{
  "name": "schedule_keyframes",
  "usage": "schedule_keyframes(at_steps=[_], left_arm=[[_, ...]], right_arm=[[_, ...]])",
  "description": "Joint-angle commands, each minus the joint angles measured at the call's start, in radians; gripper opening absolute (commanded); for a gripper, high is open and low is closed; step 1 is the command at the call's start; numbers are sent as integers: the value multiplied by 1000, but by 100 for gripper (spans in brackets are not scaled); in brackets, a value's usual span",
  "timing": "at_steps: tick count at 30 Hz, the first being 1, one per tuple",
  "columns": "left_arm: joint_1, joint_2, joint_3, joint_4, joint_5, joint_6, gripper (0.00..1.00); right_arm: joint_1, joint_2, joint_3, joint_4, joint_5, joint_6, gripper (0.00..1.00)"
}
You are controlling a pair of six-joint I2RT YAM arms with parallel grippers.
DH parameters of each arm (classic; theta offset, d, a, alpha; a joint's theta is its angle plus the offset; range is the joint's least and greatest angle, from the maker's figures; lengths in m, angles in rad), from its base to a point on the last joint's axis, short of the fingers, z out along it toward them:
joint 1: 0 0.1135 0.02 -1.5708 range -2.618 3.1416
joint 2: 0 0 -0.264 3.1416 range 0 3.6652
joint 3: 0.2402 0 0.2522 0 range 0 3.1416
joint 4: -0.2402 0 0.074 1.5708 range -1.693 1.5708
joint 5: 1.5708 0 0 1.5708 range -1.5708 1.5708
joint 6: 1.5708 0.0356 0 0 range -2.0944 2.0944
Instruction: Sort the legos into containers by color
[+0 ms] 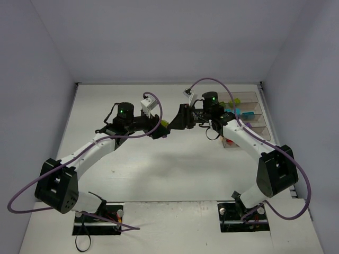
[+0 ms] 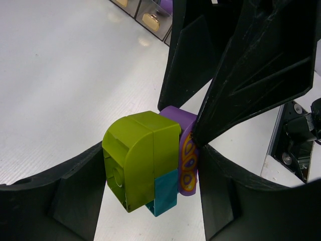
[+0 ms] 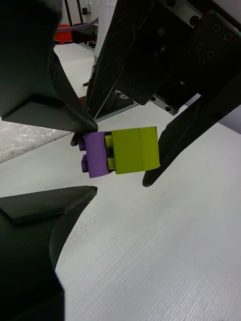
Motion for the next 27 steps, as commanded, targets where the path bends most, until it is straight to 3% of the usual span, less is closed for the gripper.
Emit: schedule_keyframes(at_steps=[1, 4, 7, 11, 17, 20, 27], left_arm=[[-3, -34, 16, 113, 12, -17, 43], [-3, -36, 10, 118, 20, -18, 43], [-5, -37, 5, 119, 24, -20, 43], [-5, -53, -7, 119, 17, -23, 46], [-2, -57, -13, 104, -6, -34, 79], [10, -59, -12, 93, -6, -41, 84], [78, -63, 30, 38, 90, -15, 84]], right_arm=[[9, -9, 11, 74, -54, 10, 43], [11, -7, 5, 99, -73, 20, 39], [11, 1, 0, 132, -103, 37, 28], [11, 1, -3, 151, -115, 34, 1], [9, -19, -12, 148, -110, 13, 0], [6, -28, -12, 146, -109, -2, 0], [-2, -42, -11, 100, -100, -100, 0]])
